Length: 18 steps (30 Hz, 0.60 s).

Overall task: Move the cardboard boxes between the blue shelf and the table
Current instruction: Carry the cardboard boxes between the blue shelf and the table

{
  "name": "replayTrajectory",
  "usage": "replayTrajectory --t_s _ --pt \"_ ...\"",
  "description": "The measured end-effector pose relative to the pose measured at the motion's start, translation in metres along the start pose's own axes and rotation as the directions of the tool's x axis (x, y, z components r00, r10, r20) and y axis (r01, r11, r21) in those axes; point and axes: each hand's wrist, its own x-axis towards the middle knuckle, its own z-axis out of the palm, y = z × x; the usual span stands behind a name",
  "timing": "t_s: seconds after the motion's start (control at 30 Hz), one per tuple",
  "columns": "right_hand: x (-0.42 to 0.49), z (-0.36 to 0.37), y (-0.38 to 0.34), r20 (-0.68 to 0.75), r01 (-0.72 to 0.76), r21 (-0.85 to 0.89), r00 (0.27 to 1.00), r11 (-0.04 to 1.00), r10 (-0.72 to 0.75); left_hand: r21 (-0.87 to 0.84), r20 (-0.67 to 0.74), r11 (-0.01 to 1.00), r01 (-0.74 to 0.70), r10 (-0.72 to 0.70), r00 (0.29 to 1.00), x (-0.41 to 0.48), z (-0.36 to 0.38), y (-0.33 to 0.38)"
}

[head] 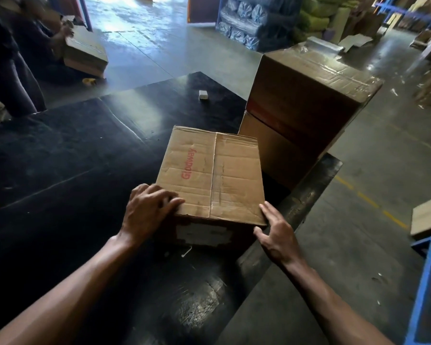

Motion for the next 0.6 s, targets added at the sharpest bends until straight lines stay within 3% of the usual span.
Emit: replayTrajectory --t_s 0.07,0.17,0.33,0.6 --pt "0.006 0.0 -0.001 0.033 0.007 -0.032 0.999 0.999 -0.006 -0.088 0.081 0.982 0.169 -0.162 0.983 0.012 0.002 -0.012" --pt "0.014 0.003 0.0 0.093 0.04 -0.082 0.995 0.996 -0.032 -0.281 0.327 0.867 0.412 -0.317 0.89 0.014 0.008 -0.016" --pt "0.05 -0.01 0.018 0.175 0.149 -0.143 0.977 0.979 -0.123 -0.23 0.311 0.888 0.398 -0.32 0.895 0.0 0.019 0.001" --pt "0.134 -0.04 0.057 0.316 0.308 -0.122 0.913 0.944 -0.257 0.009 0.201 0.936 0.351 -0.346 0.916 -0.009 0.045 0.051"
